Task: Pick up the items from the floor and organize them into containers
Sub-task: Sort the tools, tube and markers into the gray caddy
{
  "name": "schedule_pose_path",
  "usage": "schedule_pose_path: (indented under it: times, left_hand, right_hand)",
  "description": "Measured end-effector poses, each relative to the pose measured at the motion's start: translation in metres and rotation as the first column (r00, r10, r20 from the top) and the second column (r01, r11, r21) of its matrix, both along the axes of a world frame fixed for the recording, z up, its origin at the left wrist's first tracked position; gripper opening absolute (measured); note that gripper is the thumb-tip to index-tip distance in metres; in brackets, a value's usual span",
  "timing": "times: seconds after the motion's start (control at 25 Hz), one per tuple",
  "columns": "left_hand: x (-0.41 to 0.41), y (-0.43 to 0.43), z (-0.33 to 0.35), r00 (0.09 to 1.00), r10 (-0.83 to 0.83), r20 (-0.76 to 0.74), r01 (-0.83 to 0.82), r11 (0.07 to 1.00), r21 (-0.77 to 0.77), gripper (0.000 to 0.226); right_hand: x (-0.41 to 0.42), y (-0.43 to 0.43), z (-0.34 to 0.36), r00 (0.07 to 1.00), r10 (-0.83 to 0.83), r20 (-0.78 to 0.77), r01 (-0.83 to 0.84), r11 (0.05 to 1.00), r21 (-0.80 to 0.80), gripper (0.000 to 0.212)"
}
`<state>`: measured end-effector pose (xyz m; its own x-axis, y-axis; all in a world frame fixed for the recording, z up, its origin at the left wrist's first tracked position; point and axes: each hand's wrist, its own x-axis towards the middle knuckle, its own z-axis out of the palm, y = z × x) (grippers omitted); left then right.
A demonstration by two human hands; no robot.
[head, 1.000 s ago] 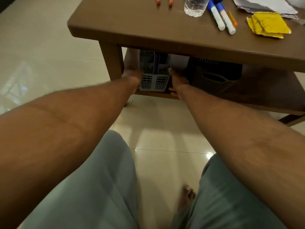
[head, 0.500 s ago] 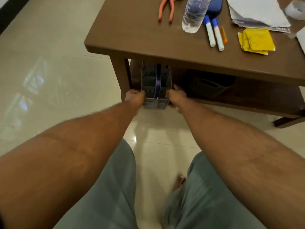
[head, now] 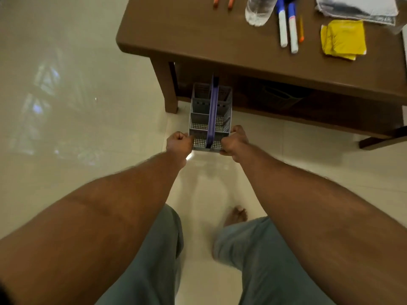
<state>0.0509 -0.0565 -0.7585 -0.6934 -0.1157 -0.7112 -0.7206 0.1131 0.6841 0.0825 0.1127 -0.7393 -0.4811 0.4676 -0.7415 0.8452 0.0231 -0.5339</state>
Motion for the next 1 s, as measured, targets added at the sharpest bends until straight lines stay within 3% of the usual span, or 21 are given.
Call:
schedule_pose_path:
  times: [0.16, 0.52, 0.76, 1.0]
  left_hand:
    - [0.045, -0.016, 0.047, 0.999, 0.032, 0.028, -0.032, 0.999, 0.000, 0.043]
    - [0.089, -0.060, 0.253, 0.997, -0.004, 0.072, 0.008, 0.999, -0.048, 0.040]
    - [0.055, -0.051, 0.374, 1.000, -0.006, 0.002, 0.006, 0.995, -0.099, 0.032]
    - [0.002, -0.021, 0.417, 0.997, 0.039, -0.059, -0.047, 0.990, -0.136, 0.030]
  right_hand:
    - [0.048, -0.022, 0.049, 0.998, -0.062, 0.029, 0.063, 0.997, -0.051, 0.051]
    - [0.101, -0.057, 0.262, 0.996, -0.090, 0.015, 0.091, 0.992, -0.091, 0.045]
    - [0.072, -0.045, 0.374, 0.996, -0.030, -0.086, 0.018, 0.991, -0.130, 0.054]
    - [0.006, -0.009, 0.398, 0.991, 0.061, -0.117, -0.073, 0.992, -0.102, 0.059]
